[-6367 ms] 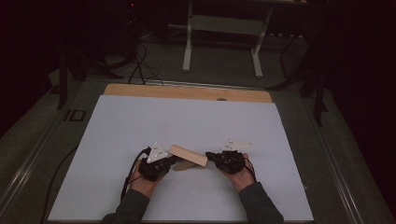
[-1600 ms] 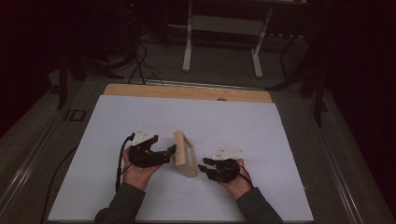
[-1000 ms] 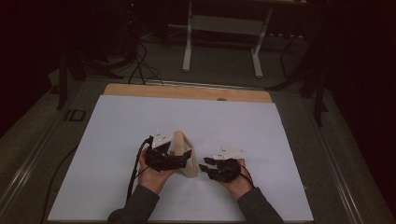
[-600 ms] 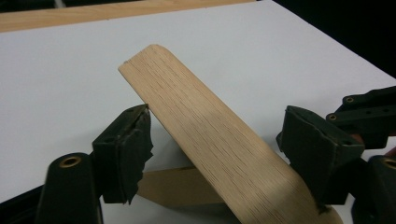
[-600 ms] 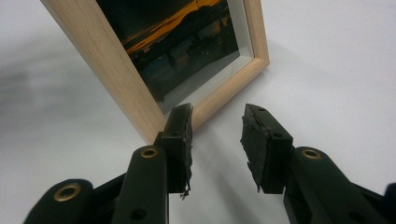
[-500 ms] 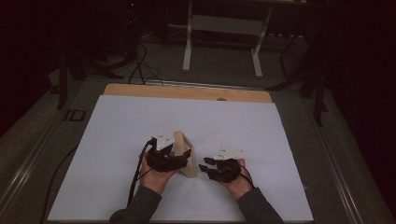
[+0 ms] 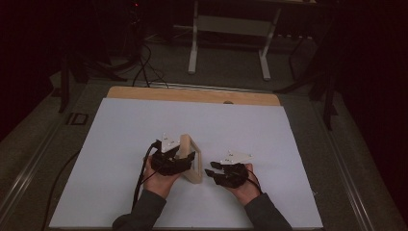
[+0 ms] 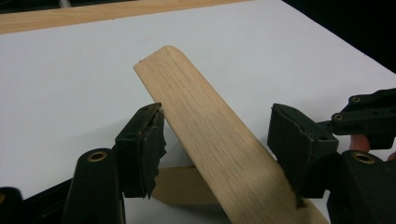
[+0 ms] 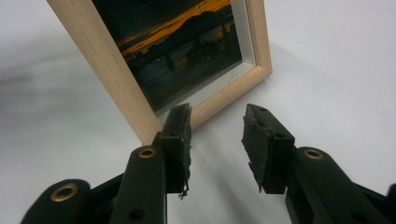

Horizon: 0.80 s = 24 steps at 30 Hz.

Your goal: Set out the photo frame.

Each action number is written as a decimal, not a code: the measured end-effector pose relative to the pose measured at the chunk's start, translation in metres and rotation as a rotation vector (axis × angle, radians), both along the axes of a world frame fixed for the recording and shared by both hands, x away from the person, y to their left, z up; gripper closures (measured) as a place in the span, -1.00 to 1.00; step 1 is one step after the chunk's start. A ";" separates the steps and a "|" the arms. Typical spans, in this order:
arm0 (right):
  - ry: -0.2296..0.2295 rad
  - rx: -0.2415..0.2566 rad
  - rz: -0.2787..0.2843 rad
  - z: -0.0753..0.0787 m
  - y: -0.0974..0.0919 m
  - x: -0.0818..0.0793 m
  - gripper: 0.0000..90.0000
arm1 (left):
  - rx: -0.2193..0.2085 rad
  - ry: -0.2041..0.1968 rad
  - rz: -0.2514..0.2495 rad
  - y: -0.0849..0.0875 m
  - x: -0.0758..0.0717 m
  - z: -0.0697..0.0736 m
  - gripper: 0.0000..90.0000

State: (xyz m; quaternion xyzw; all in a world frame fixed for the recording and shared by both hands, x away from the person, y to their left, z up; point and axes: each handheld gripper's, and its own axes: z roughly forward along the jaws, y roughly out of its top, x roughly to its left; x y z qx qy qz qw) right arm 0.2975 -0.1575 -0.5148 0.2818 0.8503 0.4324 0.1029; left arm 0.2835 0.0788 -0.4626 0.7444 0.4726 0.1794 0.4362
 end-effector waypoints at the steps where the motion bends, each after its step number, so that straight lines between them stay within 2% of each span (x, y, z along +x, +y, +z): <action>1: -0.001 0.000 -0.001 0.000 0.000 0.000 0.35 | 0.000 0.000 -0.001 0.000 0.000 0.000 -0.15; 12: -0.004 0.003 -0.009 0.002 -0.001 0.001 0.34 | 0.022 0.000 -0.037 0.003 0.006 0.002 -0.02; 24: -0.011 0.009 -0.014 0.005 -0.002 0.002 0.34 | 0.011 -0.007 -0.086 0.007 0.014 0.001 0.09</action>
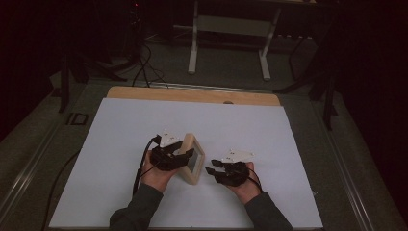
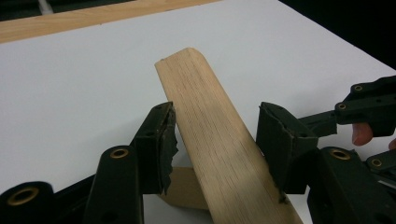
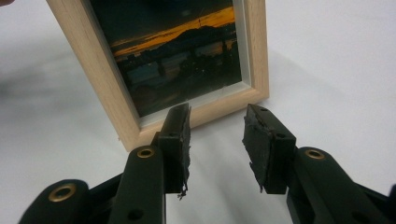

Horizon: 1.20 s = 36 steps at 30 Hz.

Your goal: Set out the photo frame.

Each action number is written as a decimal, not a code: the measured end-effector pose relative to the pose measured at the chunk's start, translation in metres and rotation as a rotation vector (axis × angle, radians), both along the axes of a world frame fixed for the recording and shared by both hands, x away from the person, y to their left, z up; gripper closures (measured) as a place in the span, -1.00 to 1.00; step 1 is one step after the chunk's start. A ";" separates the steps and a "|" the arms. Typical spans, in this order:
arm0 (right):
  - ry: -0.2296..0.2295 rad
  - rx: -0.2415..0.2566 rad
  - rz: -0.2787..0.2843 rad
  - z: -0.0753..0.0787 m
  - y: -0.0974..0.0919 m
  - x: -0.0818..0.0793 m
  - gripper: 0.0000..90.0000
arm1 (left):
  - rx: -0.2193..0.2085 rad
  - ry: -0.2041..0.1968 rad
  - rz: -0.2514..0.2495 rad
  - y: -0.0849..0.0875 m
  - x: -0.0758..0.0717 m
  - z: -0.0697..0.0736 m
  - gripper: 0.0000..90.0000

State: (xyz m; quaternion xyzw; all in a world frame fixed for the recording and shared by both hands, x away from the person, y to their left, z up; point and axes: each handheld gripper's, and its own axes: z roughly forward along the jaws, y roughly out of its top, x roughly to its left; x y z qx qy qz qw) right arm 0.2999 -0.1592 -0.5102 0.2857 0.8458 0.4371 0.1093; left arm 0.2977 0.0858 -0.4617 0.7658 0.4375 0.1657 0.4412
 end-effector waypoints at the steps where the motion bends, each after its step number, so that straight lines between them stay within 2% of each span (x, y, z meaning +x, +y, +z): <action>1: -0.001 -0.001 0.000 0.000 0.000 0.000 0.34 | 0.002 -0.002 -0.005 0.000 0.001 0.000 0.09; 14: -0.006 0.008 -0.010 0.003 -0.001 0.002 0.33 | 0.031 -0.041 -0.064 -0.001 0.007 0.000 0.28; 20: -0.009 0.008 -0.013 0.003 -0.003 0.002 0.33 | 0.011 -0.064 -0.126 0.001 0.011 -0.003 0.30; 36: -0.017 0.014 -0.017 0.005 -0.001 0.004 0.33 | -0.018 -0.073 -0.236 0.010 0.024 -0.006 0.30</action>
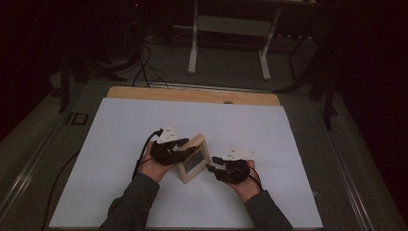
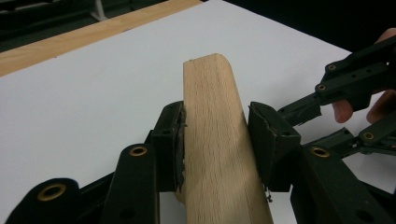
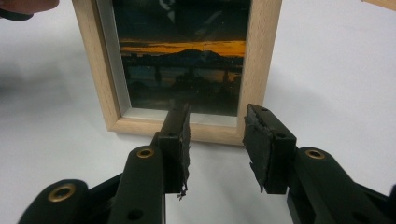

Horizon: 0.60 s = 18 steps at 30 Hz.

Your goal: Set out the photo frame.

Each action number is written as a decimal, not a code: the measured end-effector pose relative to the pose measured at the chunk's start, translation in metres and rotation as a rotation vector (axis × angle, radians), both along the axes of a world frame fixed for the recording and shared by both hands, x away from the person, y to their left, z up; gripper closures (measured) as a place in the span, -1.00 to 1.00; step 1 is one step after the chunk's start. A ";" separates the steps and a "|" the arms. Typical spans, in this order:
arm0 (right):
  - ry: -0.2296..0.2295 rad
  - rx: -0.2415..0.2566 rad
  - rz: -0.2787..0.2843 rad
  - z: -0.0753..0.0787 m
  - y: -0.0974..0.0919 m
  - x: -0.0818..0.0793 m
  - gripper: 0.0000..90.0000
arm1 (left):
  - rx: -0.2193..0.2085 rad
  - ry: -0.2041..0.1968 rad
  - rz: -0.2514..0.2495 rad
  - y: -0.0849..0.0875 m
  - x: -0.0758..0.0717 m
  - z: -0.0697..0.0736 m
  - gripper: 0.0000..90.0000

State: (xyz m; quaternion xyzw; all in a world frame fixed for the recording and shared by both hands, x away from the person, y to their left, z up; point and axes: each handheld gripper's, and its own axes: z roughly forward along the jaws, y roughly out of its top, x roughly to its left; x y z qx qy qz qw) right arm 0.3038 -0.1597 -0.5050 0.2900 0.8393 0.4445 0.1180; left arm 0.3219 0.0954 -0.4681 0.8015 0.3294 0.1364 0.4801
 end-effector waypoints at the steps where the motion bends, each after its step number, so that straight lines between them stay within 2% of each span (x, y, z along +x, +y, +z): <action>1: 0.000 0.001 0.000 0.000 0.000 0.000 0.33 | -0.003 0.000 -0.004 0.000 0.001 0.000 0.30; 9: -0.003 0.005 -0.010 0.001 -0.002 0.004 0.33 | 0.007 0.008 0.006 -0.001 0.000 0.000 0.28; 12: 0.000 0.009 -0.016 0.001 -0.002 0.007 0.33 | 0.021 0.011 0.038 -0.003 -0.001 -0.001 0.07; 14: 0.003 0.010 -0.019 0.001 -0.003 0.008 0.32 | 0.009 0.012 0.061 -0.002 -0.002 0.000 -0.13; 18: 0.003 0.010 -0.026 0.001 -0.005 0.012 0.31 | -0.005 0.006 0.086 0.001 -0.007 0.004 -0.24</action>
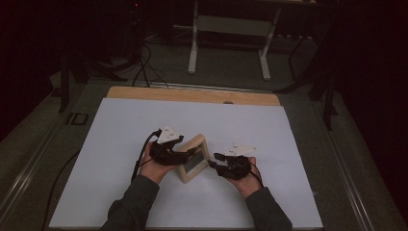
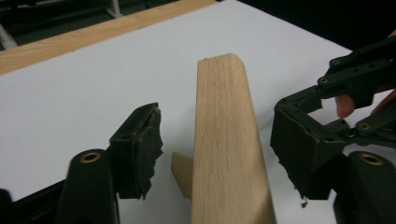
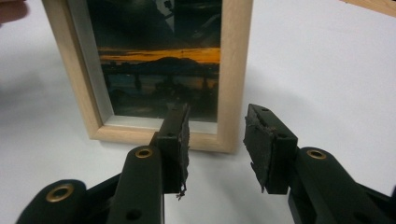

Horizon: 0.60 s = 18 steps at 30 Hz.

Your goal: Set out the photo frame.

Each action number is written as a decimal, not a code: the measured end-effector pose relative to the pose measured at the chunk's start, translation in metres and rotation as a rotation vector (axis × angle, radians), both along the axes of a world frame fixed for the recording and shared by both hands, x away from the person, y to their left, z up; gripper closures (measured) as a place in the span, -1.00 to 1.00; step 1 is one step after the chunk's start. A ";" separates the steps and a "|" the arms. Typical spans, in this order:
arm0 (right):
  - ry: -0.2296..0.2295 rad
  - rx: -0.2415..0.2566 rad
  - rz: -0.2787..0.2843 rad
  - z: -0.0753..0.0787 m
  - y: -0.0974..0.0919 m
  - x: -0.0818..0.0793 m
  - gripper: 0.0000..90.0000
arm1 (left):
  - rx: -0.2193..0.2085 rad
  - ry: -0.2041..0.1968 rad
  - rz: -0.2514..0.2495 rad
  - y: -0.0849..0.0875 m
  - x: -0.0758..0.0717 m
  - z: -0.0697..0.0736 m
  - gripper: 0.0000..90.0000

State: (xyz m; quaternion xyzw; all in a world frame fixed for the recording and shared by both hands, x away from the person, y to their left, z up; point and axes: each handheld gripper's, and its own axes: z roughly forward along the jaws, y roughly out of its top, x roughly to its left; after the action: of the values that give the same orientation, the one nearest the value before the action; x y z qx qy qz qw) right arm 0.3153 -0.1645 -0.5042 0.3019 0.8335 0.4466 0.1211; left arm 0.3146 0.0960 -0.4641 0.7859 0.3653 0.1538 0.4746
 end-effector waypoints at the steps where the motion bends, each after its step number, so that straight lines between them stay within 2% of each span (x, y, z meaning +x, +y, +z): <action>1: 0.001 0.004 -0.003 0.000 0.000 0.001 0.30 | -0.006 0.000 0.009 0.001 -0.002 0.001 -0.25; 4: 0.003 0.007 -0.010 0.001 -0.002 0.004 0.28 | -0.037 -0.002 0.044 0.006 -0.009 0.006 -0.22; 10: -0.005 0.016 -0.016 0.005 -0.005 0.010 0.27 | -0.041 -0.019 0.067 0.017 -0.030 0.007 0.04; 16: -0.006 0.023 -0.027 0.008 -0.007 0.016 0.34 | -0.110 -0.025 0.123 0.037 -0.053 0.001 0.20; 18: -0.002 0.028 -0.026 0.009 -0.006 0.018 0.42 | -0.119 -0.025 0.134 0.042 -0.060 -0.002 0.25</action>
State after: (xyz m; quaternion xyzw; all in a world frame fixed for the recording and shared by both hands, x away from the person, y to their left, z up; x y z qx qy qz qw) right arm 0.3332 -0.1709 -0.4951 0.3139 0.8230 0.4569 0.1237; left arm 0.2549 0.1381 -0.4661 0.7281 0.4194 0.1732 0.5137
